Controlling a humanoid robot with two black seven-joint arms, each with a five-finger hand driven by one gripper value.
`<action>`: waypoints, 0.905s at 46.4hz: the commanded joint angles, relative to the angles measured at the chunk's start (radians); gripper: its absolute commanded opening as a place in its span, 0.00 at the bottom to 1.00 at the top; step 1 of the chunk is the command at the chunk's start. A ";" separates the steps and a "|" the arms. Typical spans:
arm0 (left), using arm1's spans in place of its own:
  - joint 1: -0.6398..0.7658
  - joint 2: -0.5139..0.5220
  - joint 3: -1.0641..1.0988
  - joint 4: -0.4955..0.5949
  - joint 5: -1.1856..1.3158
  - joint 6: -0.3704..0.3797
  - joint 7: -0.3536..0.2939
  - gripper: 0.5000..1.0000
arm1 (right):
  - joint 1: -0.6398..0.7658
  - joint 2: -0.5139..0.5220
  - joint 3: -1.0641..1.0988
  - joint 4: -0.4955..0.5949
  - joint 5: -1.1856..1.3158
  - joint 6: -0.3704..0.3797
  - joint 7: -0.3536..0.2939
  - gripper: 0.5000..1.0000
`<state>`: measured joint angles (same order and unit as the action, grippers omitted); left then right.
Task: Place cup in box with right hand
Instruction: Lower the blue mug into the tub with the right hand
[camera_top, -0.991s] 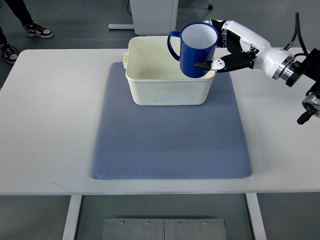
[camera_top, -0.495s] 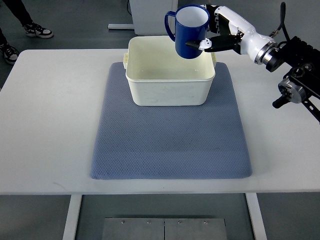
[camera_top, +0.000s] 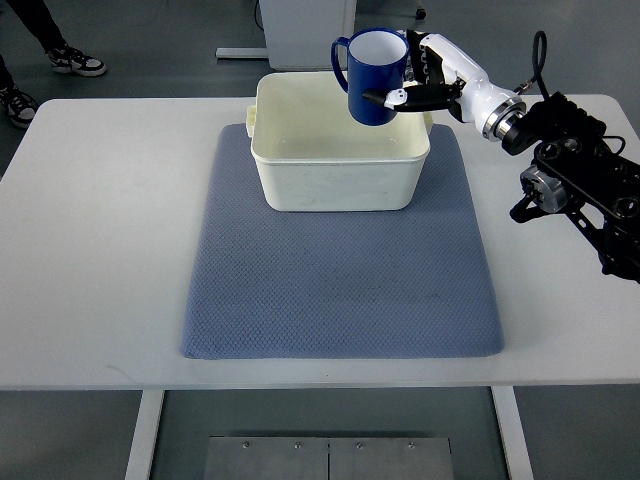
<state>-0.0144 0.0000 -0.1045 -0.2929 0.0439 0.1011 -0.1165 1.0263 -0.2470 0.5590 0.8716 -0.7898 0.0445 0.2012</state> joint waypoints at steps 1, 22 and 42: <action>-0.001 0.000 0.000 0.000 0.001 0.000 0.000 1.00 | -0.002 0.005 -0.022 -0.003 0.000 0.000 0.003 0.00; 0.001 0.000 0.000 0.000 -0.001 0.000 0.000 1.00 | -0.028 0.051 -0.048 -0.045 0.007 -0.012 0.024 0.00; 0.001 0.000 -0.001 0.000 0.001 0.000 0.000 1.00 | -0.049 0.063 -0.065 -0.063 0.007 -0.020 0.027 0.00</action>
<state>-0.0141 0.0000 -0.1045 -0.2929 0.0441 0.1011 -0.1165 0.9773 -0.1830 0.4939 0.8071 -0.7822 0.0244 0.2290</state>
